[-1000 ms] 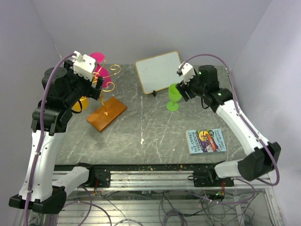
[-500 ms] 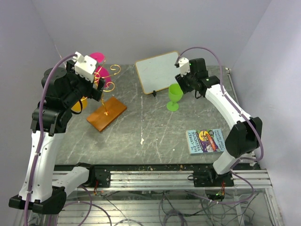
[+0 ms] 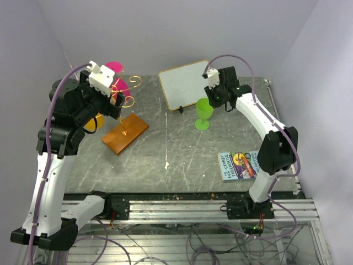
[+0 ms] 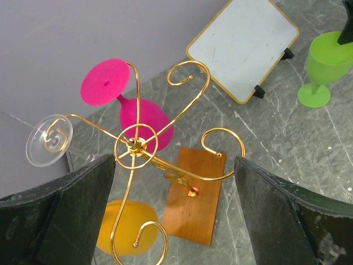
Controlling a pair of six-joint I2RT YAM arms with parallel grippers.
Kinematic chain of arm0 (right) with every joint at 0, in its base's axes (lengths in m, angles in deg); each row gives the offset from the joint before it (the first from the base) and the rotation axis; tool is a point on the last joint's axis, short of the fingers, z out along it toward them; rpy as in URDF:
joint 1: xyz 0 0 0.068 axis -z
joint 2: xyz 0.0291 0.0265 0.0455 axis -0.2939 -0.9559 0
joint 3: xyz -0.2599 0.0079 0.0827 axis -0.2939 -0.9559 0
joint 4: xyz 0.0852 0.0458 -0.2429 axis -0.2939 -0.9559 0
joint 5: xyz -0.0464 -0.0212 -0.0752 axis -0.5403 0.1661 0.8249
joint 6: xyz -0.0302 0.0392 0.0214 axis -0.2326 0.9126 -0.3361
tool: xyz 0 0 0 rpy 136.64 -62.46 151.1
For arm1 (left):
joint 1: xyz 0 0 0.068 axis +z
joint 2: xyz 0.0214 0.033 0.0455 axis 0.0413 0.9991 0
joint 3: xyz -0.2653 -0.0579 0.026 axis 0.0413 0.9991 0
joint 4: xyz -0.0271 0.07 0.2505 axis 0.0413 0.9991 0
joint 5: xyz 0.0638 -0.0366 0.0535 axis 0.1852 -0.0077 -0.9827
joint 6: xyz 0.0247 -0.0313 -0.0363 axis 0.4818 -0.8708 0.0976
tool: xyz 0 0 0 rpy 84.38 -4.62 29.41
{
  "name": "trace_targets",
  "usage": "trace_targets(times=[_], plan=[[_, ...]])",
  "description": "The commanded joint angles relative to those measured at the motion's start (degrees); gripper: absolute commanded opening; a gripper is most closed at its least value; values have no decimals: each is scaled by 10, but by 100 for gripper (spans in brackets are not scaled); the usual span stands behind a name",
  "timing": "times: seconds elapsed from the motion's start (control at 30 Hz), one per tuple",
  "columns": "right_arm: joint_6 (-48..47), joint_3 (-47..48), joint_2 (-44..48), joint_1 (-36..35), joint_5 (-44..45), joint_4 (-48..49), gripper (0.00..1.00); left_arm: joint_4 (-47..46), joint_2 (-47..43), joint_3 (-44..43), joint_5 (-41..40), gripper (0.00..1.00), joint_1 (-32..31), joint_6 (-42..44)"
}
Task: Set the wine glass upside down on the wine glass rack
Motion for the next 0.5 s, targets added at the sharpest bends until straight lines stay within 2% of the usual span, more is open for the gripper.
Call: trace_targets(times=[0.0,0.13,0.33,0.47], plan=[[6,20,-14,2,-6,-4,20,-21,3,-14,26,100,7,-5],[0,15,-8,6,-4,4,8,-24,6,-15,26,100,7,-8],[-5,21,-2,18,-12,1,0,-27,12,-22,21,100,7,-19],[-5,21,39,38,-53,10,0,-28,17,-31,48,99,7,-32]])
